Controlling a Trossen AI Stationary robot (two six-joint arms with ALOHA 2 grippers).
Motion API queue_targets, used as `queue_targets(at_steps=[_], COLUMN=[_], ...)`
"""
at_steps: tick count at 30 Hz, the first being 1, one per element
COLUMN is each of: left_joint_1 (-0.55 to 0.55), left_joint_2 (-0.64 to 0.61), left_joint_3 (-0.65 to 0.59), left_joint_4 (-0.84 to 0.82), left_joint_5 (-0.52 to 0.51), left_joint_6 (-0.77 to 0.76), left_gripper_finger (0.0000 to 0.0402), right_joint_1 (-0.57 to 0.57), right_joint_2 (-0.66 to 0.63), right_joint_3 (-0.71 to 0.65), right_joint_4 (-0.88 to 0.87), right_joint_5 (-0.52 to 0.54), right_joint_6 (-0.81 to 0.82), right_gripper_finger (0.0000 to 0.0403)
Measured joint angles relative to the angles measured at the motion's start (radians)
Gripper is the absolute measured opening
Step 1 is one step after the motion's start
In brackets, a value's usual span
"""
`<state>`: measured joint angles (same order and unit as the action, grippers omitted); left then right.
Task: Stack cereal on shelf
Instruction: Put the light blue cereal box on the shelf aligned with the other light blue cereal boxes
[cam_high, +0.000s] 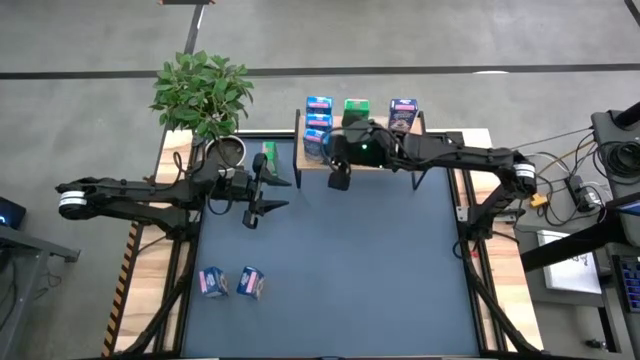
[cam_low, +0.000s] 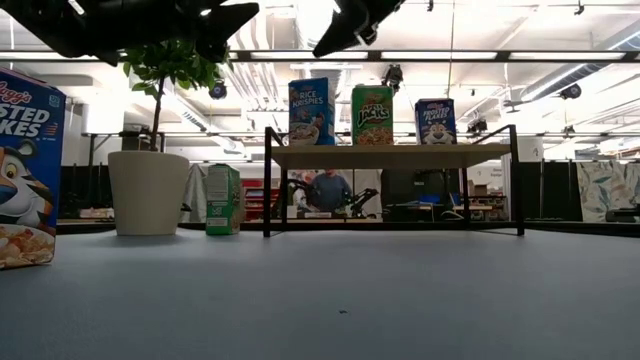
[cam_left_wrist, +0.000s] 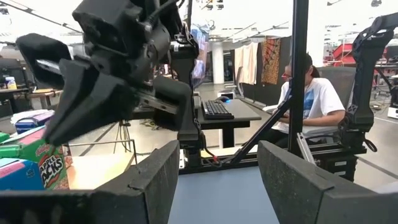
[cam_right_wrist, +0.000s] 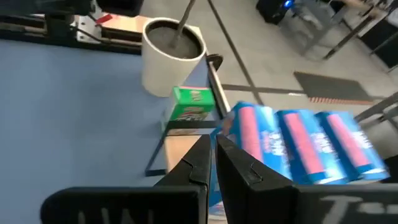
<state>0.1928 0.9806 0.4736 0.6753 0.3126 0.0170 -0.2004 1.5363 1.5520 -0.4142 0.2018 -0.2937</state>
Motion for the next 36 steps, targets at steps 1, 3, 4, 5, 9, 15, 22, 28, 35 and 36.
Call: queue_targets(at_steps=[1, 3, 4, 5, 9, 15, 22, 28, 35, 36], left_joint_1=[0.000, 0.000, 0.000, 0.000, 0.000, 0.000, 0.000, 0.000, 0.000, 0.000], left_joint_2=[0.000, 0.000, 0.000, 0.000, 0.000, 0.000, 0.000, 0.000, 0.000, 0.000], left_joint_3=[0.000, 0.000, 0.000, 0.000, 0.001, 0.001, 0.001, 0.001, 0.001, 0.001], left_joint_4=[-0.002, -0.003, -0.003, -0.003, -0.003, -0.002, -0.002, 0.000, 0.001, 0.001], left_joint_5=[0.000, 0.000, 0.000, 0.000, 0.000, 0.000, 0.000, 0.000, 0.000, 0.000], left_joint_6=[0.000, 0.000, 0.000, 0.000, 0.000, 0.000, 0.000, 0.000, 0.000, 0.000], left_gripper_finger=[0.0201, 0.0201, 0.0201, 0.0201, 0.0201, 0.0201, 0.0201, 0.0201, 0.0201, 0.0201], right_joint_1=[0.003, 0.007, 0.007, 0.007, 0.006, 0.006, 0.006, 0.006, 0.006, 0.006], right_joint_2=[0.003, 0.015, 0.024, 0.033, 0.063, 0.077, 0.048, 0.044, 0.042, 0.042], right_joint_3=[-0.005, -0.013, -0.013, -0.014, -0.015, -0.012, -0.008, -0.008, -0.008, -0.008], right_joint_4=[0.000, 0.000, 0.000, -0.001, 0.001, -0.030, -0.060, -0.062, -0.094, -0.100], right_joint_5=[0.000, 0.008, 0.008, 0.009, 0.086, 0.141, 0.183, 0.193, 0.228, 0.236], right_joint_6=[0.011, 0.024, 0.033, 0.040, 0.032, 0.010, 0.006, -0.008, -0.022, -0.027], right_gripper_finger=[0.0013, 0.0013, 0.0013, 0.0013, 0.0013, 0.0013, 0.0013, 0.0013, 0.0013, 0.0013])
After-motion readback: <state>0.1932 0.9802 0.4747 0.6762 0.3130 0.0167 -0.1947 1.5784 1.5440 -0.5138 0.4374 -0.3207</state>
